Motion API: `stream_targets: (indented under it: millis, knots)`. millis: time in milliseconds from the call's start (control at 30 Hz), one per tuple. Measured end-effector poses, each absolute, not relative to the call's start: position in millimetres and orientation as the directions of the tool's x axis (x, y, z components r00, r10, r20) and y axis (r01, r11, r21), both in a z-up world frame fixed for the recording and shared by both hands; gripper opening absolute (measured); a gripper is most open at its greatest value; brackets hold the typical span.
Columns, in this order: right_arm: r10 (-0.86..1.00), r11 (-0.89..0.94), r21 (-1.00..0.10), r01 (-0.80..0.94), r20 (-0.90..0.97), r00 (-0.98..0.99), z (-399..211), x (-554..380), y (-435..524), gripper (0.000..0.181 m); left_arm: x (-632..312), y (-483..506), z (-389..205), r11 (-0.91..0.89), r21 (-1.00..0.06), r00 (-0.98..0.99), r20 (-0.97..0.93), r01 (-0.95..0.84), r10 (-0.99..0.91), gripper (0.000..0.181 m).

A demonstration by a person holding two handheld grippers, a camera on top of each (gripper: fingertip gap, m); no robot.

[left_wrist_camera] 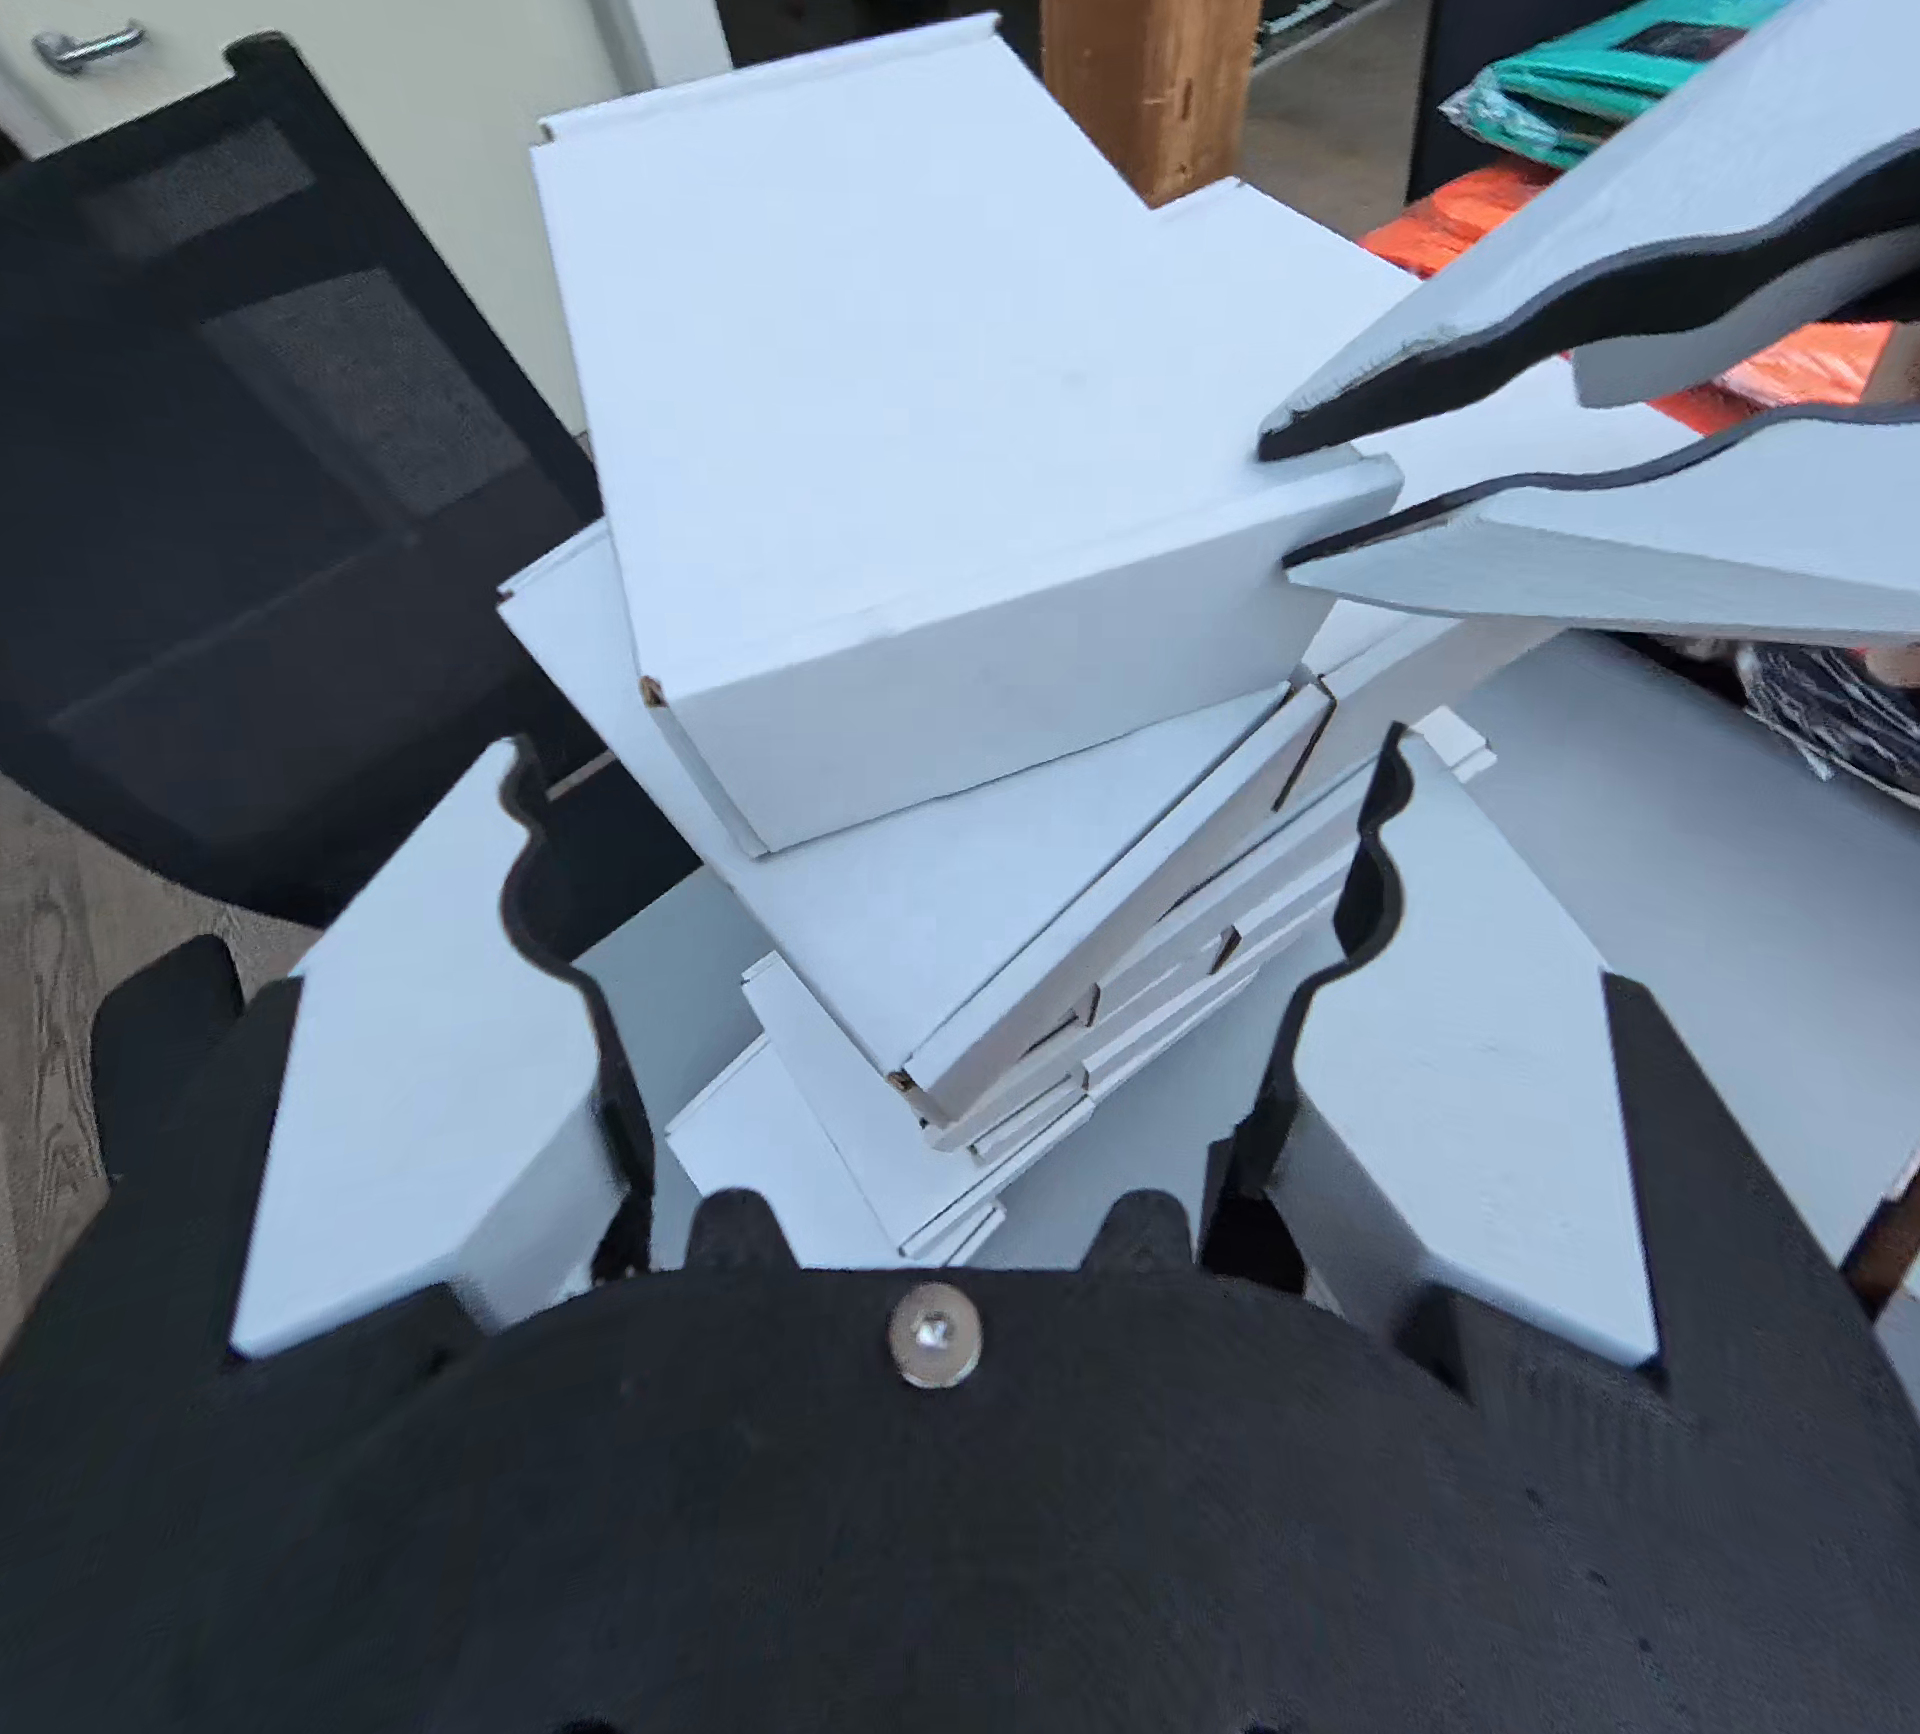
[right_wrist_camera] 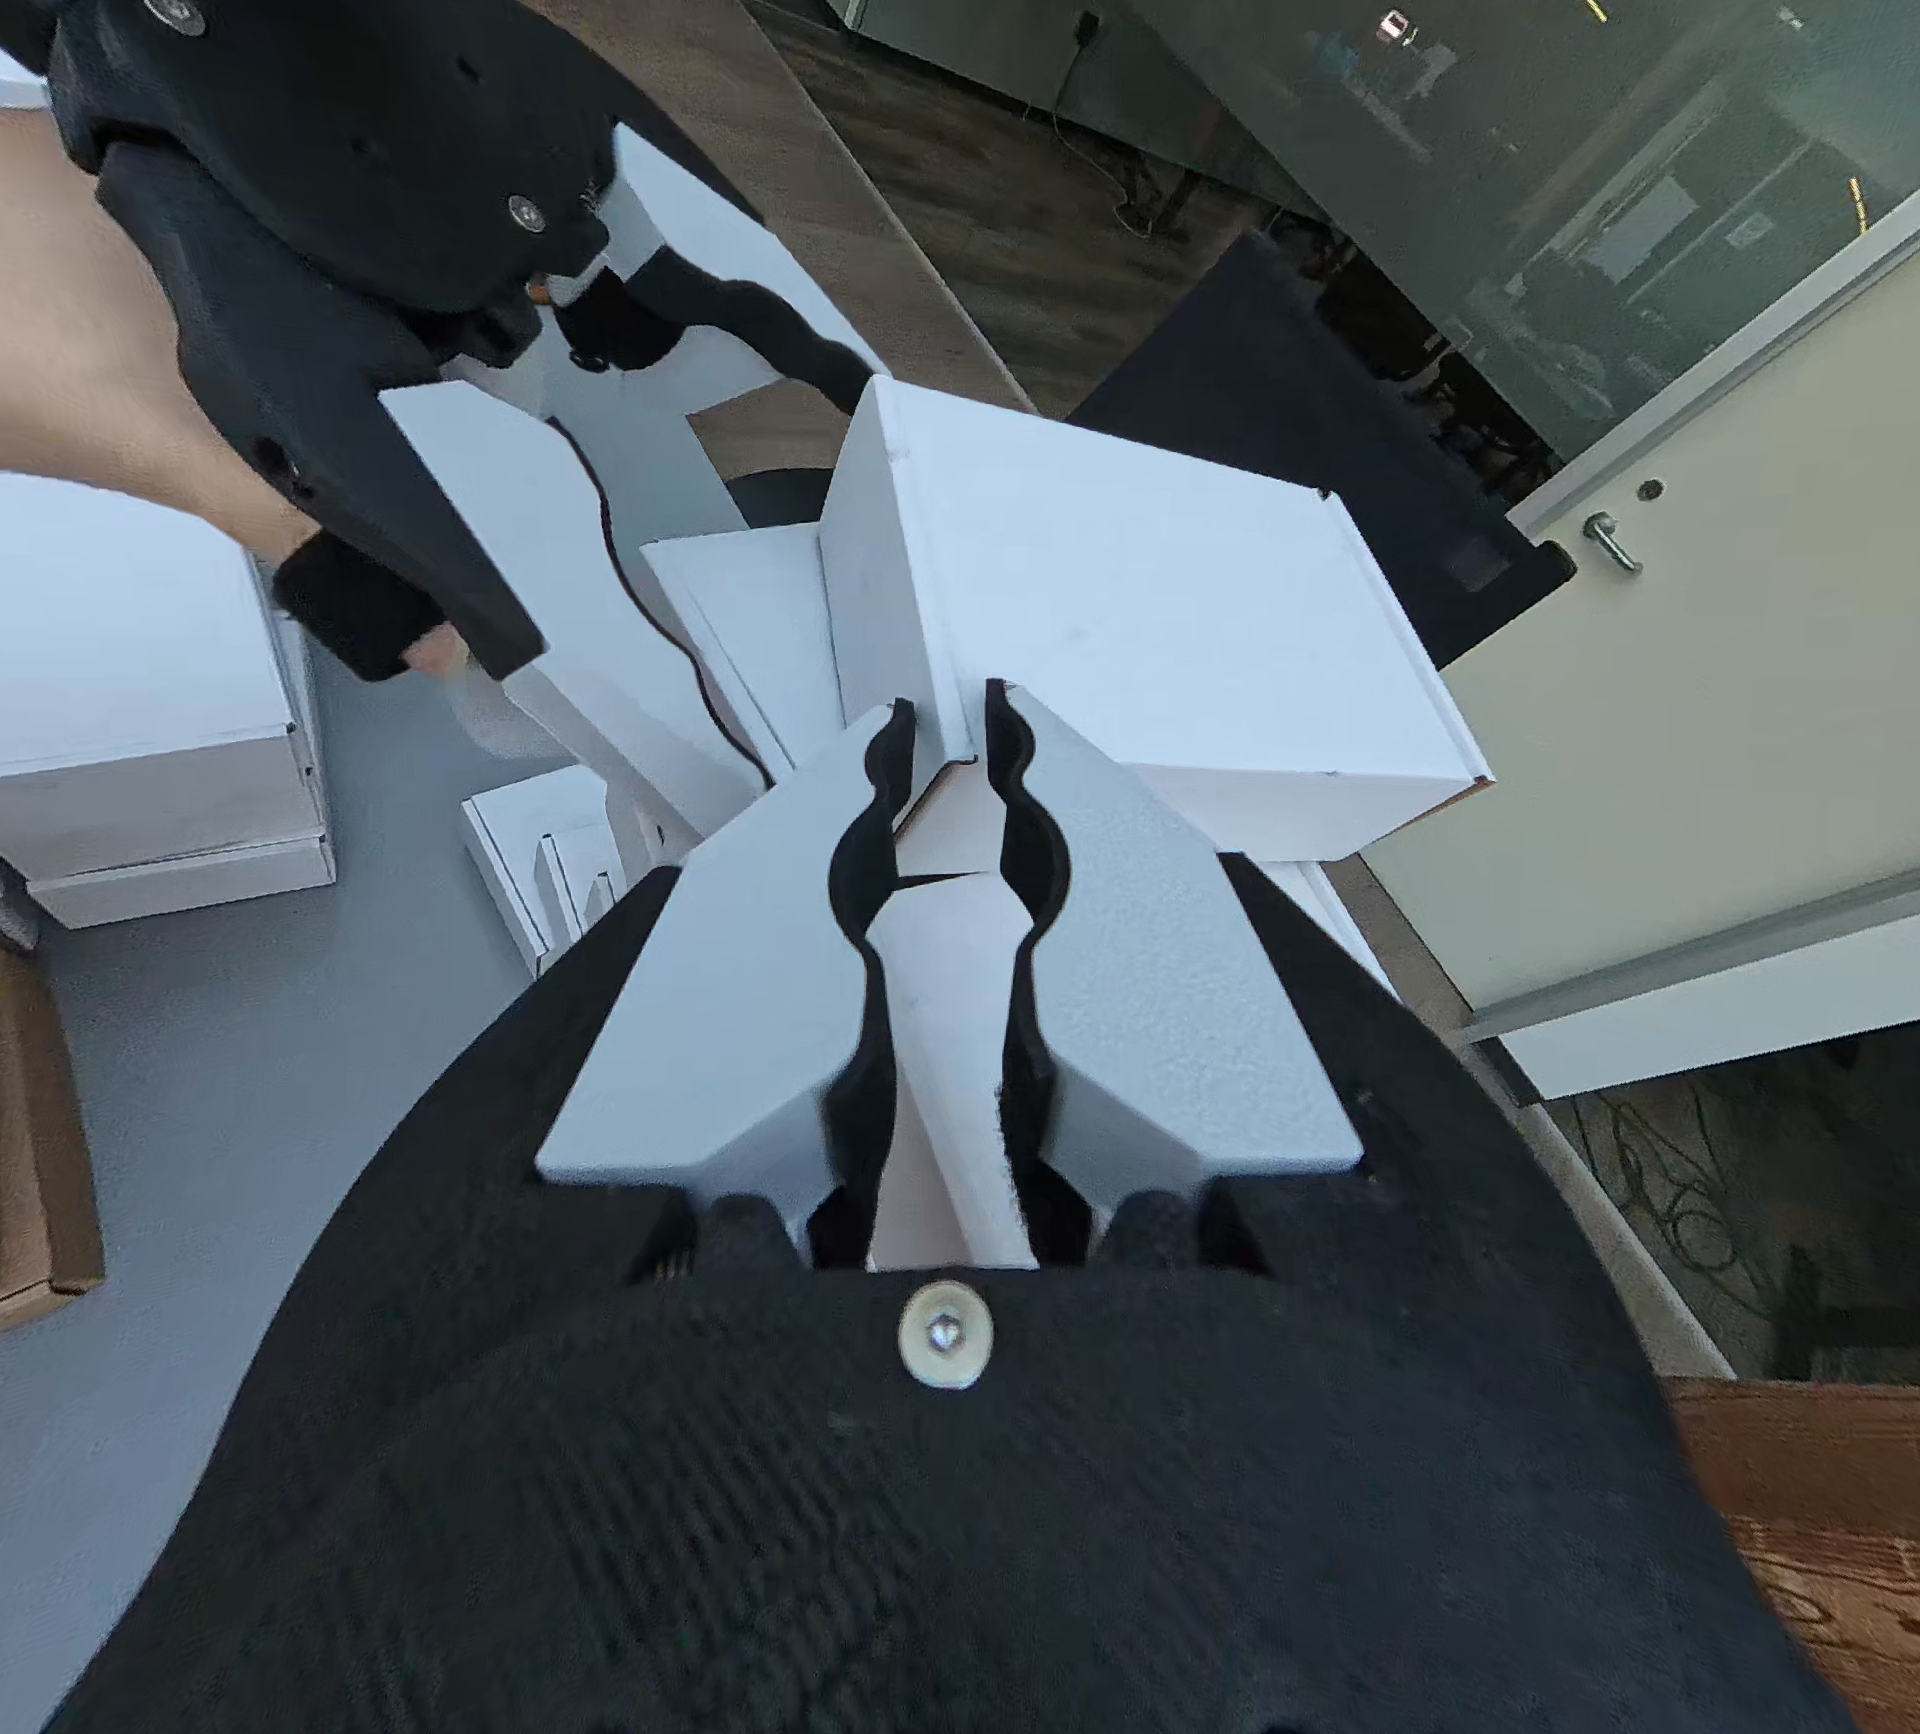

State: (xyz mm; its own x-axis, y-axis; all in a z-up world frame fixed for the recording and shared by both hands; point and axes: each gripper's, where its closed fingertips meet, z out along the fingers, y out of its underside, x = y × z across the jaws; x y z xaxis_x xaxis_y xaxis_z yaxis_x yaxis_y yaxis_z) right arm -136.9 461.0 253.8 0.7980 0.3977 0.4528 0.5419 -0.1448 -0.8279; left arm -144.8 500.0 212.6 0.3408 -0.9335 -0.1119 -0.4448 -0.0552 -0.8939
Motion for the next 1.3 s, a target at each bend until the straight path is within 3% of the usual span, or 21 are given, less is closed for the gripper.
stream_targets:
  millis: [133,333,500,767,867,933,1000,1167,1300]
  knots:
    - [0.427,-0.174,-0.838,0.517,0.409,0.806,254,-138,461,0.013,-142,496,212,-0.043,-0.916,0.436,-0.148,-0.399,-0.888,0.154]
    - [0.496,-0.223,-0.799,0.558,0.4,0.771,254,-135,459,0.013,-127,501,202,-0.006,-0.905,0.39,-0.177,-0.425,-0.904,0.154]
    - [0.543,-0.262,-0.769,0.583,0.382,0.748,253,-137,460,0.013,-129,496,198,-0.047,-0.911,0.394,-0.13,-0.41,-0.91,0.142]
    - [0.606,-0.265,-0.778,0.57,0.325,0.726,254,-137,462,0.013,-158,495,239,-0.248,-0.951,0.536,0.113,-0.186,-0.836,0.142]
    - [0.624,-0.265,-0.823,0.502,0.25,0.74,255,-138,461,0.012,-160,493,268,-0.331,-0.939,0.441,0.262,-0.088,-0.859,0.127]
    - [0.623,-0.257,-0.853,0.454,0.213,0.753,256,-138,463,0.012,-154,489,289,-0.387,-0.921,0.311,0.357,-0.038,-0.881,0.126]
    - [0.629,-0.251,-0.875,0.415,0.179,0.756,257,-140,464,0.012,-156,503,299,-0.419,-0.907,0.31,0.407,0.027,-0.86,0.122]
    - [0.634,-0.174,-0.9,0.399,0.208,0.745,257,-140,464,0.012,-148,537,261,-0.48,-0.873,0.472,0.389,-0.086,-0.791,0.12]
    - [0.619,-0.145,-0.92,0.363,0.202,0.759,258,-138,464,0.012,-129,531,240,-0.487,-0.847,0.391,0.383,-0.214,-0.837,0.096]
